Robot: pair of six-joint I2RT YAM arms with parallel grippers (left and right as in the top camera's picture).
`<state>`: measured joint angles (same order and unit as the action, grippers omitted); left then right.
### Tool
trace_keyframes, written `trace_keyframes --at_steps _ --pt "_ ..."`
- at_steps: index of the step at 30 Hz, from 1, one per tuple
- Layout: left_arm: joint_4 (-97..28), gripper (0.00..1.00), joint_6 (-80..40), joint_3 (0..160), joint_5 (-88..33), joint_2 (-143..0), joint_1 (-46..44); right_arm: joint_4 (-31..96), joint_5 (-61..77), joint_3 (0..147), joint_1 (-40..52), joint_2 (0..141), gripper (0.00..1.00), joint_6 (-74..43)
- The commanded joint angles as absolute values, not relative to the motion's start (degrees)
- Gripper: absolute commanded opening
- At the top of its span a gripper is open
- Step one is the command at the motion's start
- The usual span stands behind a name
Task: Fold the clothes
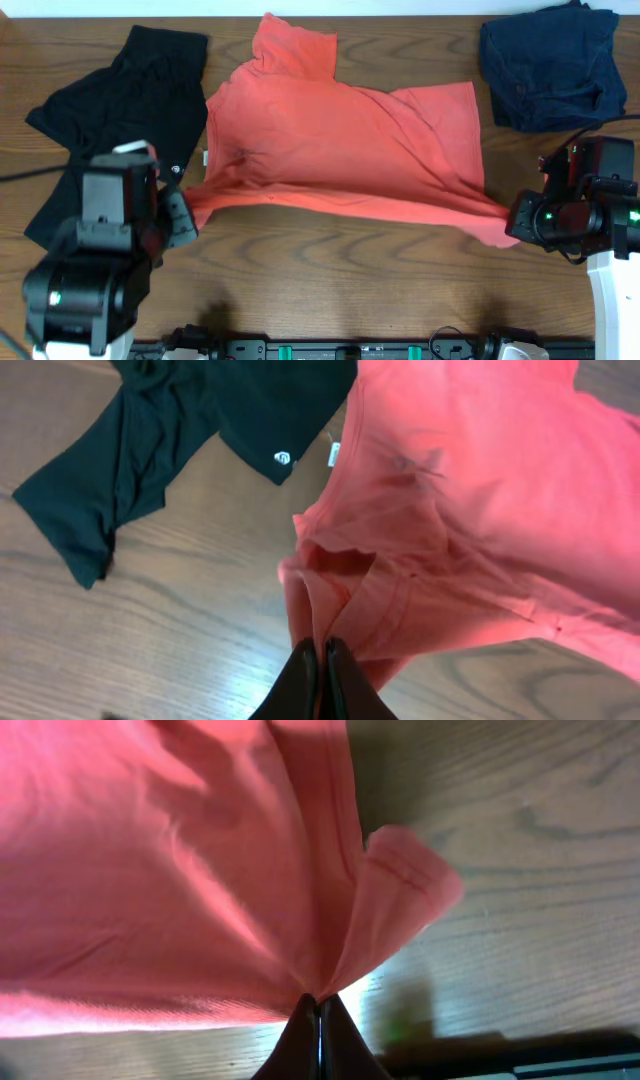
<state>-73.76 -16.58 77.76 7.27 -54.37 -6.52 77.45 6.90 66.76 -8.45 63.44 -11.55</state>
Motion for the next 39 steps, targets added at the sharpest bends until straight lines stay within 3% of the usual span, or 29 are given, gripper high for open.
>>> trace_keyframes --at_steps 1,10,39 --pt "-74.46 0.06 -18.35 78.35 6.85 -53.32 -6.39 77.30 6.48 67.51 -8.95 62.67 0.01 -11.90" --pt "-71.99 0.06 -18.09 78.24 7.14 -59.92 -6.39 71.20 6.46 67.48 -8.95 64.60 0.01 -11.05" --pt "-48.47 0.06 -16.12 78.24 11.40 -89.71 -6.39 50.59 9.28 67.48 -7.03 88.92 0.01 -10.22"
